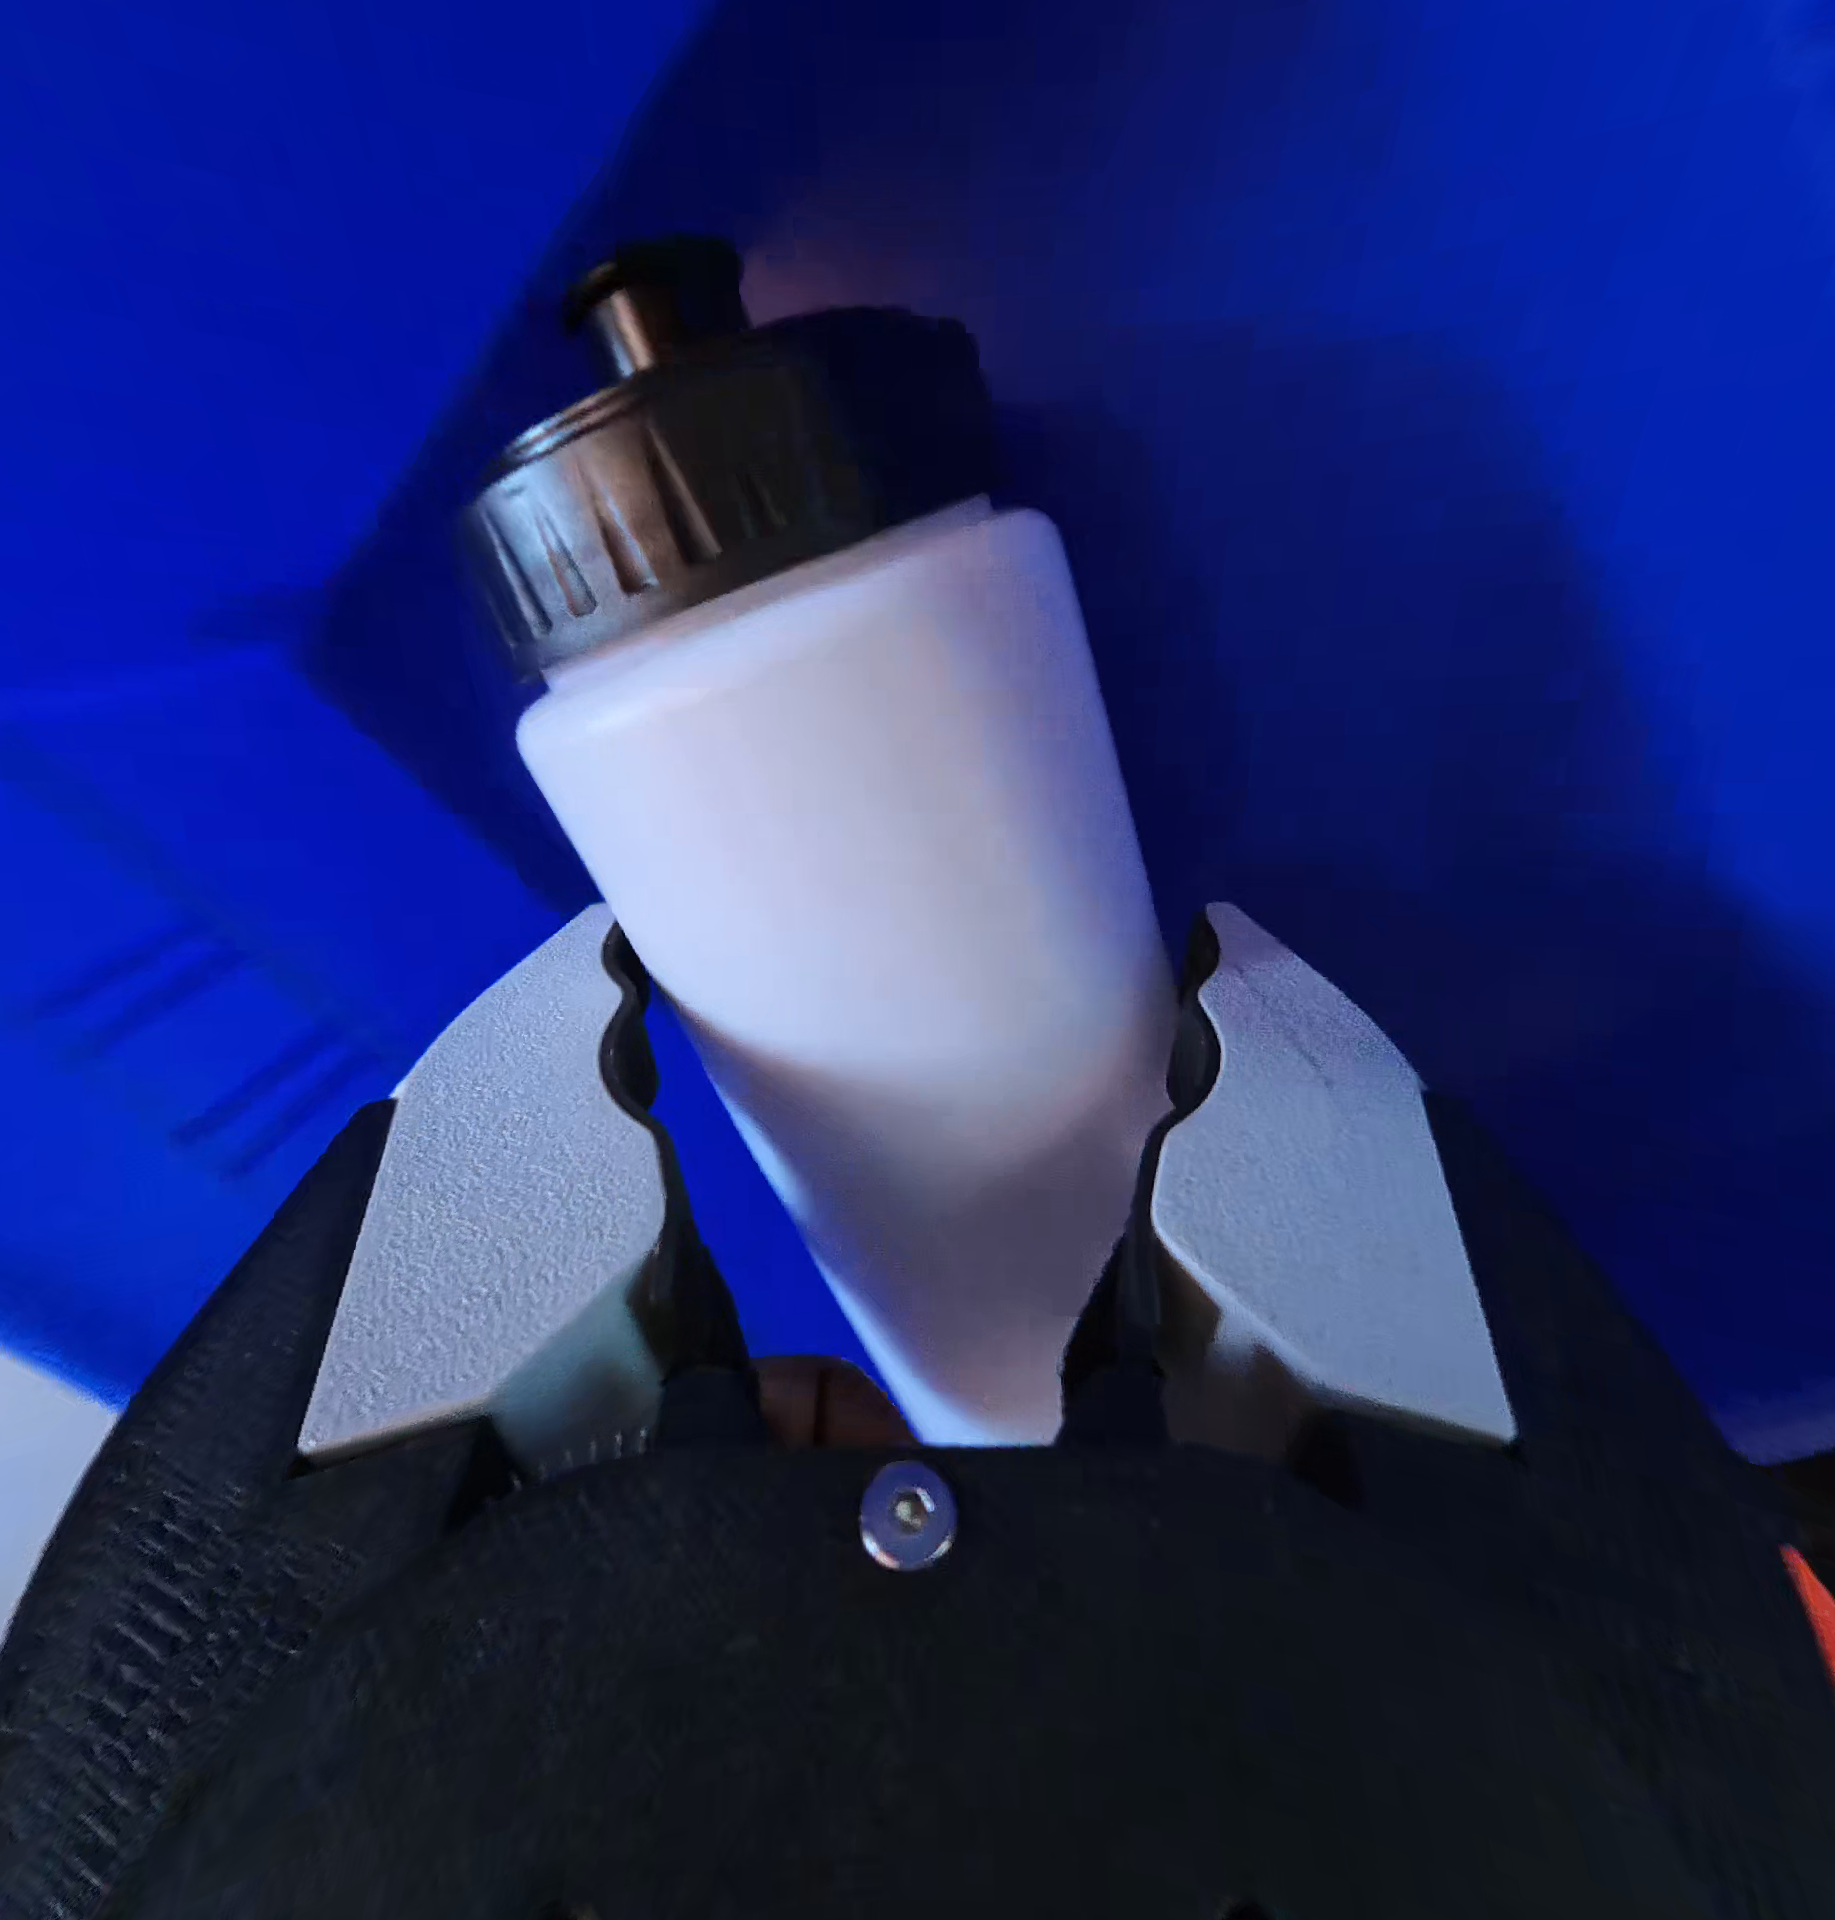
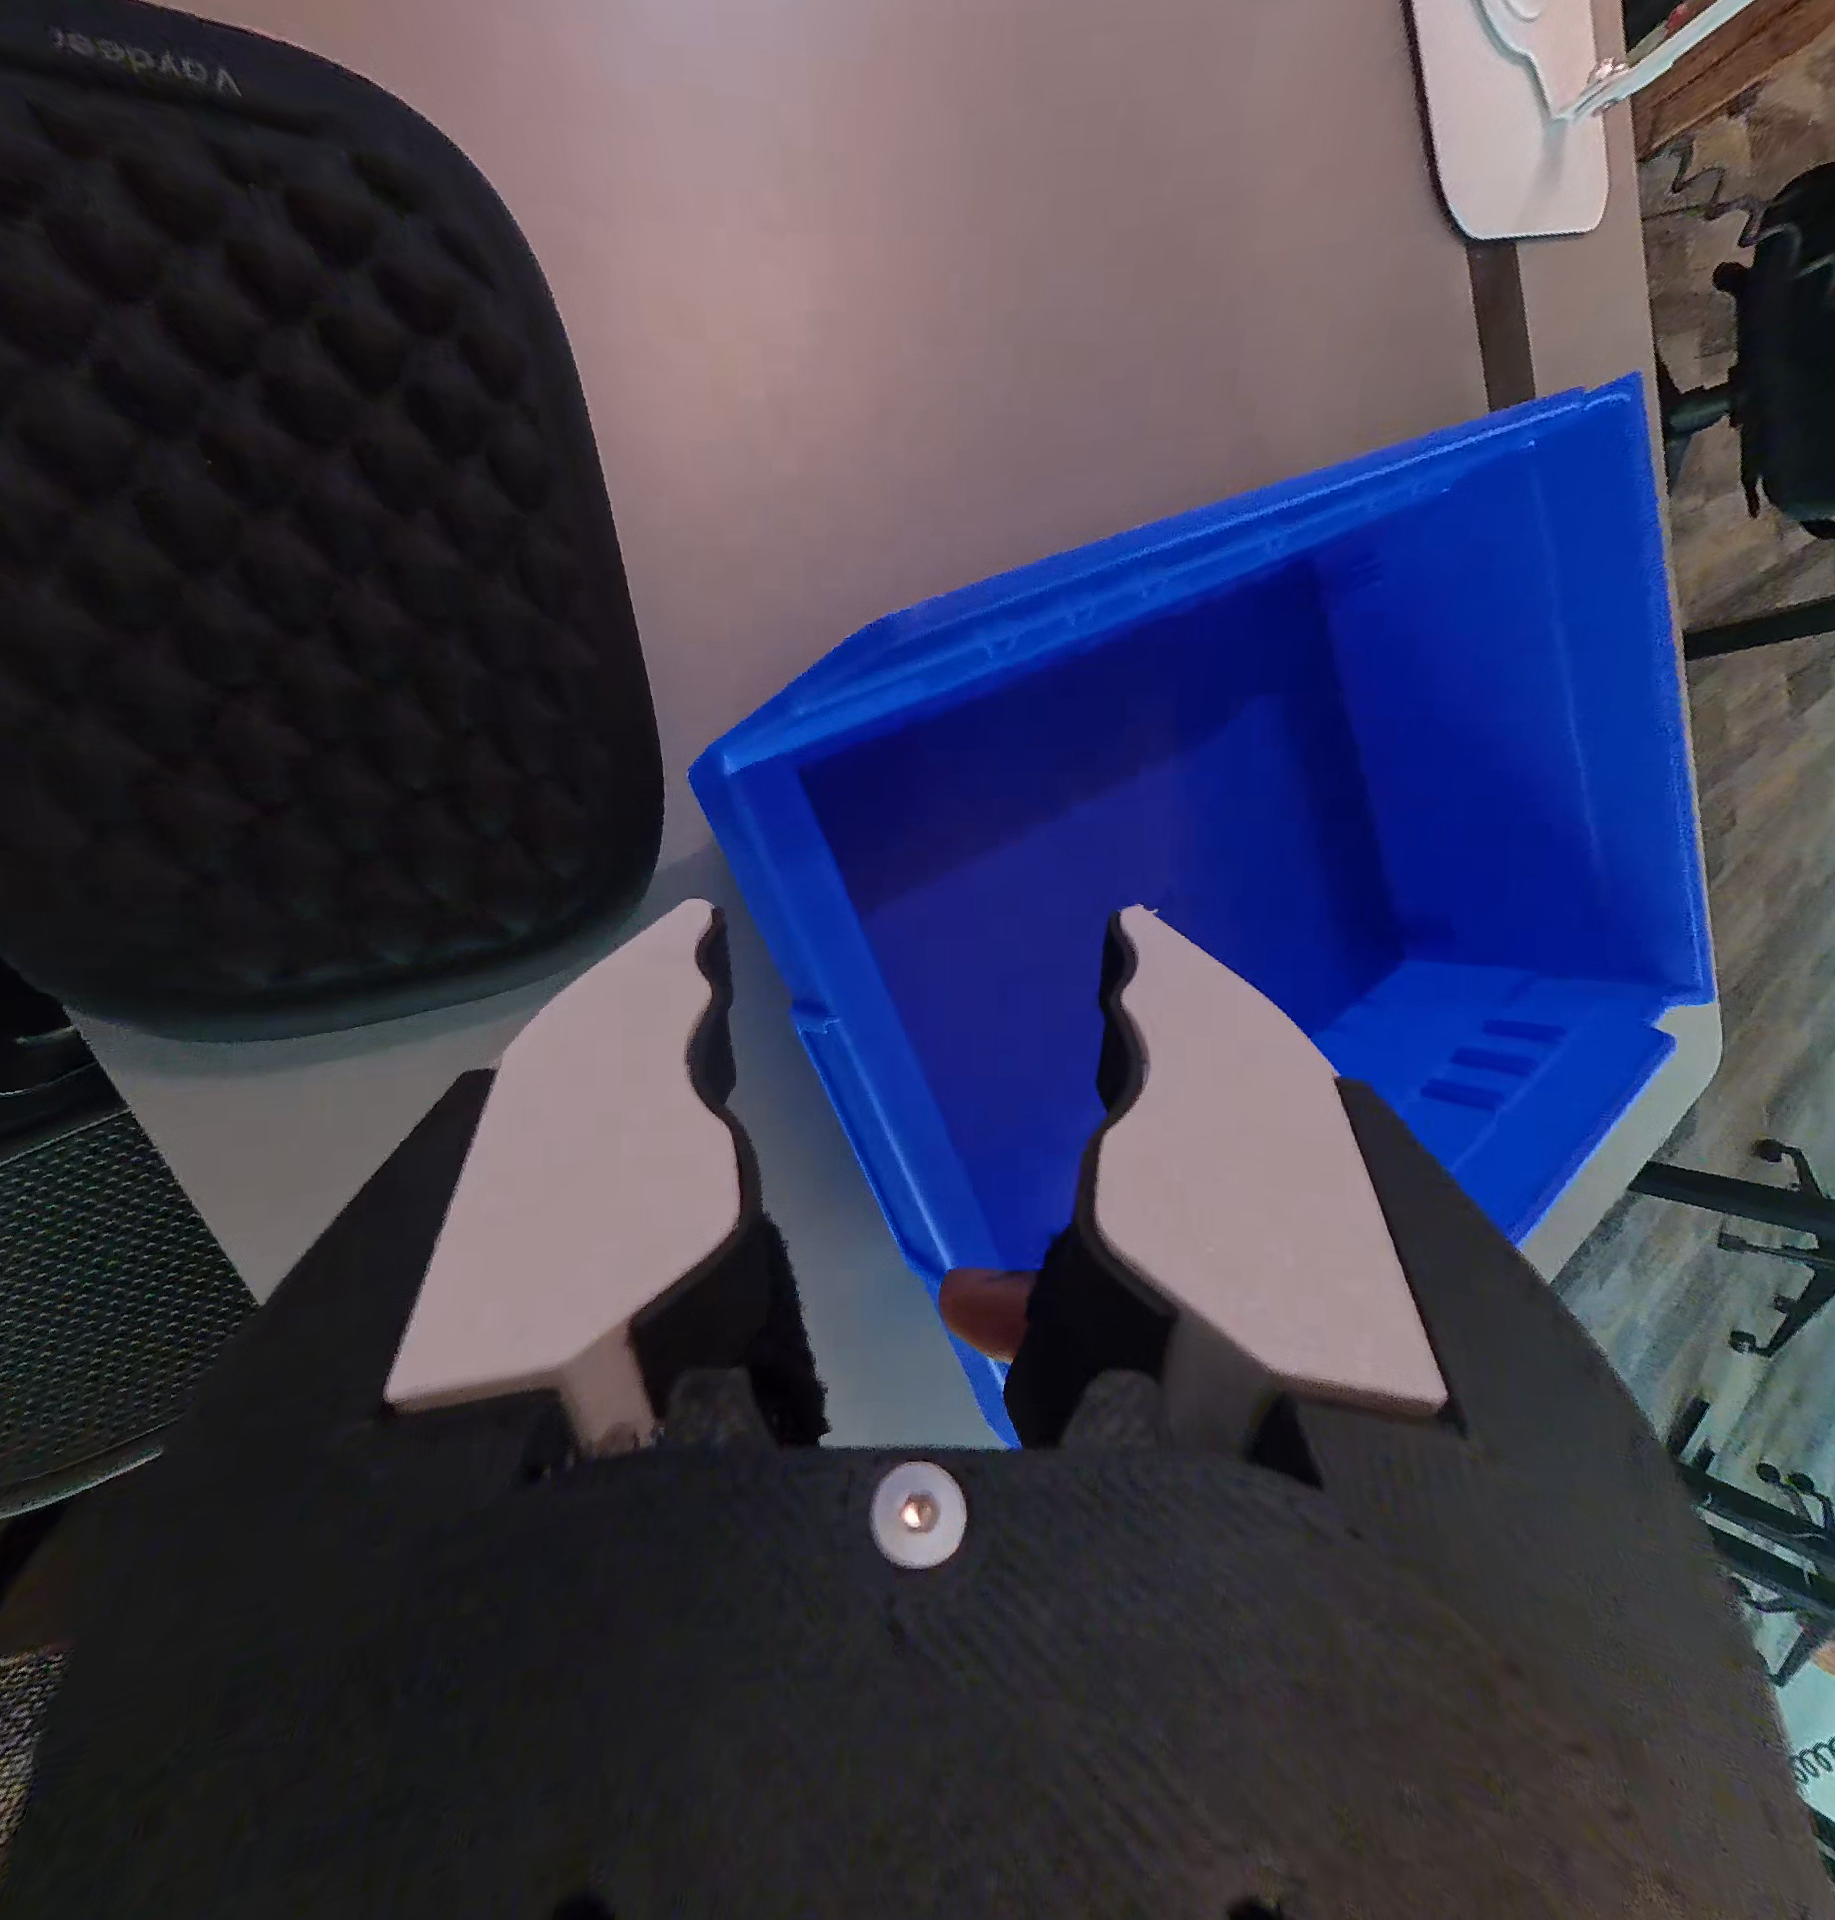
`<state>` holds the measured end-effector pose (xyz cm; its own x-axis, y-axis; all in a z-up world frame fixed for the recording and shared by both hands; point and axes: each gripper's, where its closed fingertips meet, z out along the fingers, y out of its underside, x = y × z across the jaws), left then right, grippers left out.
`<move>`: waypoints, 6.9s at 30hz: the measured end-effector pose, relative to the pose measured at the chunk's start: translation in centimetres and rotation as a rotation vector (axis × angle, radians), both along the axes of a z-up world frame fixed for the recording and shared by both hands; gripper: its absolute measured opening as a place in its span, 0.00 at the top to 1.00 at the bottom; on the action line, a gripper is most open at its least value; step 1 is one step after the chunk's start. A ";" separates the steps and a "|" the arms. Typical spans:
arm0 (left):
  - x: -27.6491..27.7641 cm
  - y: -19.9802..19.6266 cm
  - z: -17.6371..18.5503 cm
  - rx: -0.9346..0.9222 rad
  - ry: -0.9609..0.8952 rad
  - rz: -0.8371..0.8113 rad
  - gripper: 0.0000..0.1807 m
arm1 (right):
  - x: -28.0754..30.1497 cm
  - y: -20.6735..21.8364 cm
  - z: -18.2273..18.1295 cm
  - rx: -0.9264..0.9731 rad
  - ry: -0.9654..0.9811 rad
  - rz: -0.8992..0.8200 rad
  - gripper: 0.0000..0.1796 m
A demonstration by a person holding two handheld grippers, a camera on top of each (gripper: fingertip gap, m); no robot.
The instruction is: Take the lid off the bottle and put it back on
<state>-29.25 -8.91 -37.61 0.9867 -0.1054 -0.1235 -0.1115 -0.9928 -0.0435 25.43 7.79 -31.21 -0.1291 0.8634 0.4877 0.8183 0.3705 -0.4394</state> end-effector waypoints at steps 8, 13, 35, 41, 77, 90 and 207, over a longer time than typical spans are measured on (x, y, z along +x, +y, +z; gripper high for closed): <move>2.4 2.6 0.6 0.162 0.075 -0.171 0.48 | -0.9 -0.1 -0.4 0.044 -0.030 0.030 0.64; 3.6 3.5 8.5 0.631 0.112 -0.199 0.48 | -3.8 -1.1 2.0 0.057 0.167 0.100 0.67; 34.1 3.0 12.5 1.527 -0.371 -0.449 0.49 | -22.1 -16.6 14.3 -0.628 0.995 0.357 0.47; 34.8 2.3 11.5 1.544 -0.386 -0.510 0.49 | -23.0 -17.7 11.3 -0.664 0.824 0.369 0.58; 34.7 2.5 11.4 1.511 -0.376 -0.500 0.51 | -24.0 -17.6 11.4 -0.563 0.863 0.424 0.56; 35.8 2.0 11.3 1.449 -0.549 -0.642 0.51 | -22.7 -18.9 11.3 -0.799 0.706 0.821 0.57; 33.6 1.8 11.9 1.630 -0.449 -0.493 0.51 | -23.7 -18.1 12.1 -0.674 0.888 0.329 0.52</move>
